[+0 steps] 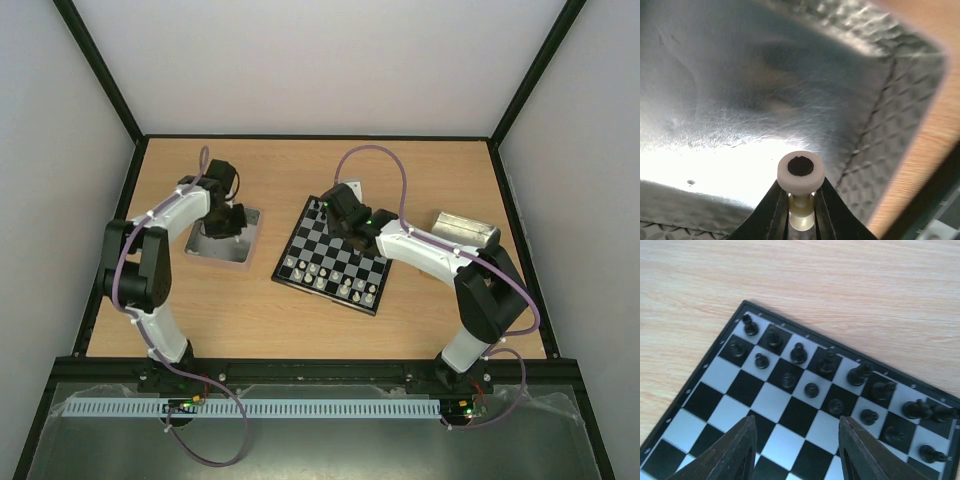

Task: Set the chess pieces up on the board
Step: Pick up the chess piece from the storage box, then place the chess piece on the chessboard.

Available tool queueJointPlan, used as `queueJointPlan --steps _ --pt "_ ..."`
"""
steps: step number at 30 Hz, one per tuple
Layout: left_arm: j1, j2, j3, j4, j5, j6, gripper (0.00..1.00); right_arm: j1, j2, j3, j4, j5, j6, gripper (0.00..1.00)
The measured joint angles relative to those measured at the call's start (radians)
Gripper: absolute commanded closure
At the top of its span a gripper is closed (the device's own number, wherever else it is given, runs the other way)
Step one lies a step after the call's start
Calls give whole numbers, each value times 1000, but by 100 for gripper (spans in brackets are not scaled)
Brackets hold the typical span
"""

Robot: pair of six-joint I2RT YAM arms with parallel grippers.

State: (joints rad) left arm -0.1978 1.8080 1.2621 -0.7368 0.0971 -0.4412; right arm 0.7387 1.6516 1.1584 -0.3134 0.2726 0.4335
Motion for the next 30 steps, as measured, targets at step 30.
queueJointPlan --steps 30 --pt "-202 -546 -461 717 465 -1063 88 40 -417 -469 699 -604 370 39"
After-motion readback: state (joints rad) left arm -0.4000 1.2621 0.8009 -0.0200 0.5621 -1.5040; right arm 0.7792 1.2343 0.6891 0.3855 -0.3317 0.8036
